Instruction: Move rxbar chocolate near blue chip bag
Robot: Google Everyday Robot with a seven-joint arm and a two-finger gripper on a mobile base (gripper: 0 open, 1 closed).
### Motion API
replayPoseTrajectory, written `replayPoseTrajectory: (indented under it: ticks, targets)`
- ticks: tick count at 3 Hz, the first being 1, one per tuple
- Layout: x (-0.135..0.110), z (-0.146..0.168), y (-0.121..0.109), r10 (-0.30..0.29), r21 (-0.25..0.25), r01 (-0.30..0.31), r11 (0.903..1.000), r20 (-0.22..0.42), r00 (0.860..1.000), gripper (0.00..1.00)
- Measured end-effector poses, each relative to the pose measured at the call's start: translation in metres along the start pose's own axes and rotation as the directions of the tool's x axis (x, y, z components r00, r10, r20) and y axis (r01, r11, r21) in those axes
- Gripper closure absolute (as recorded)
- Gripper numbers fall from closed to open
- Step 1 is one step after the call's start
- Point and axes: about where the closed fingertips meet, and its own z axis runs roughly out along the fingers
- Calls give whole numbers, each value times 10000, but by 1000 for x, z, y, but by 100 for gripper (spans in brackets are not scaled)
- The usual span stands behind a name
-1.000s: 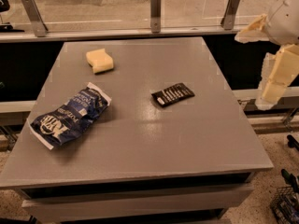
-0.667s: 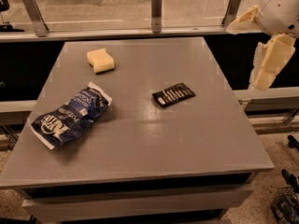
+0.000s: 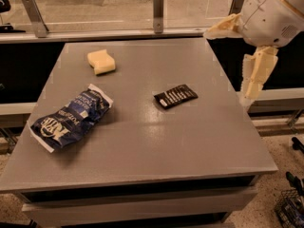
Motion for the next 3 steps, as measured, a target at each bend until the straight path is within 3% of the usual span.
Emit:
replayPoseTrajectory:
  ticks: [1, 2, 3]
  targets:
    - [1, 16, 23, -1621, -428, 1620, 9859, 18, 9868, 0]
    - [4, 33, 45, -2794, -761, 2760, 9581, -380, 9594, 0]
    - [3, 49, 62, -3748, -1031, 3662, 9248, -810, 9236, 0]
